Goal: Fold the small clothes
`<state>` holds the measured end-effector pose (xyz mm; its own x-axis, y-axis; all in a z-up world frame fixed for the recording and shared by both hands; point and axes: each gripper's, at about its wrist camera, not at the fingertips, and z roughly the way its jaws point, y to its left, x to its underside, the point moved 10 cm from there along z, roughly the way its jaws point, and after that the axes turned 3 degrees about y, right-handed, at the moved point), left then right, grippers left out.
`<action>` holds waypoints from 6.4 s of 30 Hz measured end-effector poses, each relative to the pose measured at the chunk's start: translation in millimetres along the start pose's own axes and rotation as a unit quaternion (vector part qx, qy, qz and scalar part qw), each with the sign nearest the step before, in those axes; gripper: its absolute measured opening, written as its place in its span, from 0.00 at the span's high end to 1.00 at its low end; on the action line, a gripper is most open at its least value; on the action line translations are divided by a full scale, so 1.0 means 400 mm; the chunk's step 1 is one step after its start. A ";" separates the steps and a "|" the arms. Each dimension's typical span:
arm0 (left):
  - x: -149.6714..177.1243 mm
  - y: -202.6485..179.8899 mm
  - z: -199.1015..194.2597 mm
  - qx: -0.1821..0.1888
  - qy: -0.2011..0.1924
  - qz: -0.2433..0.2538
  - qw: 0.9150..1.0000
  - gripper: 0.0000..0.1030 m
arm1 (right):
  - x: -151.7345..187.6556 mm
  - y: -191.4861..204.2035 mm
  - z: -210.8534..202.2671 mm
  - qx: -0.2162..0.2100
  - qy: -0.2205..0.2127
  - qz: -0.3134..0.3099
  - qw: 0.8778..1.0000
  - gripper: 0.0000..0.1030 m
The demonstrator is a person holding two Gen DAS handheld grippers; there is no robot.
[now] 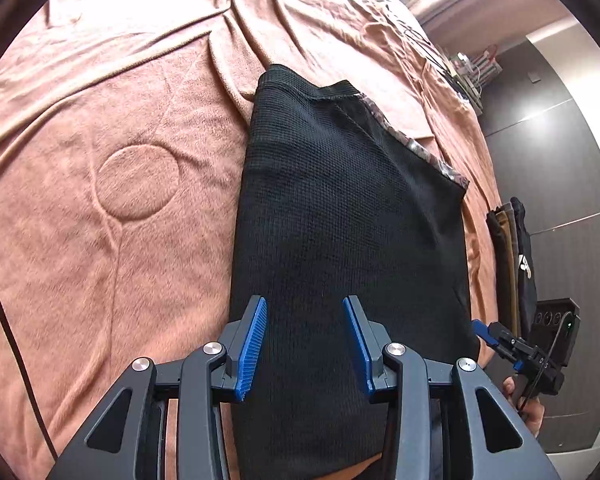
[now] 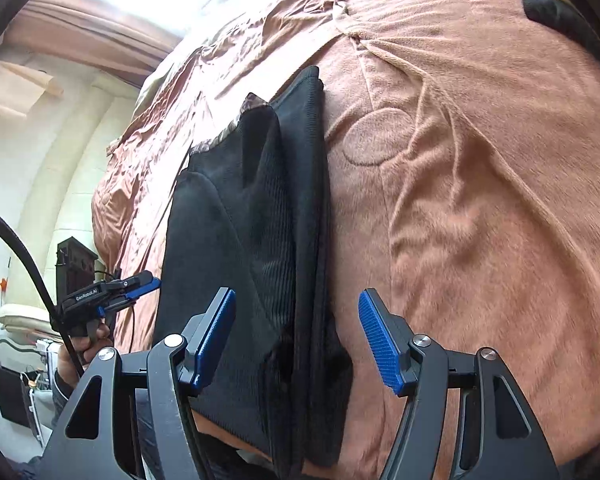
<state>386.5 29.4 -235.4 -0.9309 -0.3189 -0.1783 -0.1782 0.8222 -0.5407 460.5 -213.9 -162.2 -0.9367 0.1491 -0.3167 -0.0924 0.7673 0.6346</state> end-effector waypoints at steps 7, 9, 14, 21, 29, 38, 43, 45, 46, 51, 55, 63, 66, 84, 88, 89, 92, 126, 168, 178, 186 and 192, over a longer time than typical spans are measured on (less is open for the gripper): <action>-0.062 0.026 0.019 0.008 -0.006 -0.011 1.000 0.60 | -0.074 -0.001 0.087 -0.032 0.024 0.004 0.999 0.34; -0.079 0.032 0.024 0.011 -0.007 -0.012 1.000 0.60 | -0.093 -0.004 0.117 -0.033 0.032 0.004 0.999 0.32; -0.123 0.049 0.037 0.022 -0.012 -0.014 1.000 0.60 | -0.142 0.001 0.160 -0.059 0.036 0.011 0.998 0.28; -0.180 0.073 0.055 0.043 -0.015 -0.026 0.999 0.60 | -0.202 0.004 0.208 -0.086 0.030 0.002 0.996 0.28; -0.242 0.074 0.082 0.075 -0.018 -0.024 0.997 0.60 | -0.253 0.008 0.259 -0.106 0.028 -0.017 0.994 0.28; -0.321 0.069 0.109 0.094 -0.026 -0.028 0.995 0.60 | -0.283 0.031 0.320 -0.089 0.041 -0.057 0.994 0.44; -0.361 0.070 0.136 0.089 -0.029 -0.026 0.995 0.64 | -0.284 0.022 0.331 -0.047 0.045 -0.060 0.996 0.76; -0.369 0.066 0.133 0.083 -0.031 -0.024 0.996 0.73 | -0.281 0.045 0.328 -0.037 0.042 -0.071 0.996 0.83; -0.370 0.060 0.131 0.082 -0.032 -0.023 0.996 0.77 | -0.282 0.059 0.326 -0.032 0.039 -0.077 0.996 0.84; -0.365 0.023 0.096 0.072 -0.048 0.000 0.996 0.89 | -0.270 0.132 0.274 -0.022 0.017 -0.108 0.994 0.86; -0.361 -0.009 0.043 0.077 -0.066 0.014 0.995 0.89 | -0.240 0.168 0.205 -0.009 -0.003 -0.135 0.991 0.86; -0.310 -0.082 -0.085 0.081 -0.100 0.040 0.991 0.90 | -0.150 0.208 0.042 0.006 -0.041 -0.174 0.984 0.87; -0.282 -0.108 -0.133 0.083 -0.113 0.043 0.989 0.90 | -0.111 0.233 -0.018 0.008 -0.058 -0.184 0.981 0.87; -0.123 -0.262 -0.353 0.100 -0.169 0.090 0.976 0.91 | 0.071 0.289 -0.289 0.026 -0.118 -0.217 0.969 0.87; -0.091 -0.302 -0.390 0.108 -0.179 0.103 0.973 0.91 | 0.101 0.300 -0.348 0.032 -0.134 -0.223 0.965 0.87; -0.084 -0.313 -0.399 0.110 -0.181 0.106 0.972 0.91 | 0.108 0.303 -0.366 0.033 -0.140 -0.225 0.964 0.87; -0.064 -0.344 -0.422 0.116 -0.186 0.116 0.969 0.91 | 0.128 0.308 -0.421 0.037 -0.156 -0.229 0.960 0.88; 0.205 -0.931 -0.453 0.196 -0.158 0.293 0.922 0.91 | 0.355 0.201 -0.872 0.129 -0.304 -0.224 0.917 0.88; 0.380 -1.570 -0.109 0.305 -0.024 0.432 0.849 0.91 | 0.322 0.134 -0.823 0.262 -0.347 -0.176 0.883 0.88; 0.282 -1.570 -0.023 0.311 -0.015 0.399 0.863 0.92 | 0.223 0.147 -0.695 0.260 -0.328 -0.160 0.894 0.88; 0.144 -1.543 0.082 0.304 -0.007 0.358 0.883 0.92 | 0.127 0.111 -0.587 0.264 -0.296 -0.142 0.907 0.88; 0.034 -1.505 0.184 0.293 0.005 0.325 0.899 0.92 | 0.050 0.062 -0.544 0.263 -0.276 -0.123 0.916 0.88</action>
<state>504.5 -504.6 26.9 -0.7813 0.1464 -0.6067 0.6001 0.4430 -0.6660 365.9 -327.6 0.7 -0.5830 0.1130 -0.8046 0.0337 0.9928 0.1150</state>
